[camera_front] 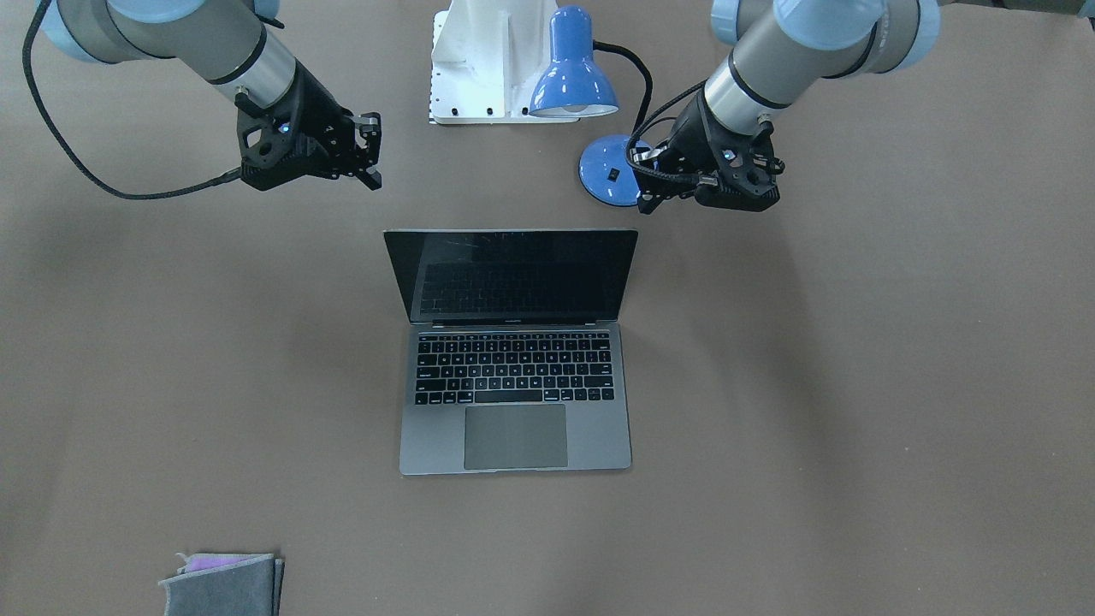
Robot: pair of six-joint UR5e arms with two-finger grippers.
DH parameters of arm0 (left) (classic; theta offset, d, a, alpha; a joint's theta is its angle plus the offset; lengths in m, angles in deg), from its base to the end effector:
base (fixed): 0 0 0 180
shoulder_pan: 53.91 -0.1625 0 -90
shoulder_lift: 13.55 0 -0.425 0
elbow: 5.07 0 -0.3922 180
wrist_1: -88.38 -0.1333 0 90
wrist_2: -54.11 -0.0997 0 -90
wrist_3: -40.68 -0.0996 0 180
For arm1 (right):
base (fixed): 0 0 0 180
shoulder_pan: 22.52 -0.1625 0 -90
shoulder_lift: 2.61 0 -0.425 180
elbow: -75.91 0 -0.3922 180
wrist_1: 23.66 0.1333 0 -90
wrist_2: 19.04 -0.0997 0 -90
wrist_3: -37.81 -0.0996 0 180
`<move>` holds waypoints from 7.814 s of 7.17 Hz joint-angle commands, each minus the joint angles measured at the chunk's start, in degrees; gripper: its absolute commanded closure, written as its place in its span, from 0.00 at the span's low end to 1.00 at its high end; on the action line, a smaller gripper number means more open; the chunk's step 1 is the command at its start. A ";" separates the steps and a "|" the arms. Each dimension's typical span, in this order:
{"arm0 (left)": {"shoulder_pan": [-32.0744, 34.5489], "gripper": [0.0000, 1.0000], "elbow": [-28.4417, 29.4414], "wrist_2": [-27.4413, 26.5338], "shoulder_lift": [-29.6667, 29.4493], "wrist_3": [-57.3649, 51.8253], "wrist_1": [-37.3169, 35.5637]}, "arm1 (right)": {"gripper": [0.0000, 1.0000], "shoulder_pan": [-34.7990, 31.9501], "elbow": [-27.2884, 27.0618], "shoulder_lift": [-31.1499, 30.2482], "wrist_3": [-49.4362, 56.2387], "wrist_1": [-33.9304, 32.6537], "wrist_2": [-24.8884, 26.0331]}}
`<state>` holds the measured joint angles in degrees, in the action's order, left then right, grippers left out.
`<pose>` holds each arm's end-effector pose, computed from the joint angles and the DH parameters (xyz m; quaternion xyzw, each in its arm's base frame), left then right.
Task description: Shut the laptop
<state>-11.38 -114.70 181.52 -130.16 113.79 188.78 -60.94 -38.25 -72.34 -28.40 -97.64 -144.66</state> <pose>0.3801 -0.4474 0.2195 -0.0225 0.5302 -0.0367 0.8468 -0.3817 -0.3989 0.2398 0.0213 -0.5469 -0.0480 0.8356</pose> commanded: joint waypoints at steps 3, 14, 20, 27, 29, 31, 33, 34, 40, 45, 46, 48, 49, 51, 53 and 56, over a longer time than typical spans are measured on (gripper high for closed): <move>-1.92 1.00 1.96 -3.28 -2.92 2.49 0.40 | 1.00 0.10 3.33 3.81 0.20 0.50 3.54; -2.71 1.00 9.40 -17.99 -10.37 -0.86 0.84 | 1.00 -1.83 11.83 11.45 0.03 0.58 13.56; -2.10 1.00 23.01 -23.24 -14.25 -3.05 9.51 | 1.00 -5.43 33.27 23.39 0.03 5.06 14.10; -2.01 1.00 43.80 -25.54 -20.41 -3.06 23.43 | 1.00 -5.35 53.70 31.23 0.64 10.78 10.50; -2.01 1.00 43.54 -25.28 -20.58 -2.88 23.26 | 1.00 -5.43 53.44 31.24 0.55 10.87 9.79; 1.30 1.00 34.02 -17.00 -15.79 -3.23 18.55 | 1.00 -10.67 47.33 29.14 0.73 9.57 1.68; 10.43 1.00 16.99 -3.97 -1.33 -11.09 15.44 | 1.00 -19.89 31.36 13.04 6.40 8.68 -7.74; 16.13 1.00 8.81 2.08 8.32 -19.06 13.26 | 1.00 -26.72 27.46 7.04 11.05 8.67 -12.84; 39.64 1.00 4.23 10.44 45.03 -59.48 12.80 | 1.00 -45.50 21.44 -25.01 63.05 0.83 -12.05; 41.76 0.02 6.09 4.34 45.51 -62.56 4.36 | 0.00 -45.78 20.91 -20.00 72.54 -17.08 -1.90; 41.93 0.02 6.09 4.34 45.60 -62.64 4.27 | 0.00 -45.78 20.91 -20.00 72.54 -17.08 -2.25; 41.94 0.02 5.57 5.04 45.08 -62.64 1.22 | 0.00 -45.69 20.91 -20.00 72.45 -17.08 -2.69; 41.94 0.02 4.96 5.04 44.72 -62.65 -0.63 | 0.00 -45.78 20.91 -20.00 72.45 -17.16 -3.04; 42.11 0.02 4.16 5.04 39.58 -68.84 -11.91 | 0.00 -45.34 20.91 -19.66 72.45 -17.17 -3.13; 44.73 0.02 4.42 4.51 35.41 -75.36 -18.93 | 0.00 -43.24 21.44 -18.69 72.45 -17.25 -3.04; 47.11 0.02 4.69 4.69 34.53 -75.04 -18.23 | 0.00 -42.34 22.67 -16.84 73.23 -19.36 -3.22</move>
<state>34.89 -110.01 186.18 -94.93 38.80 170.43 -103.19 -15.77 -89.50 44.28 -116.21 -147.75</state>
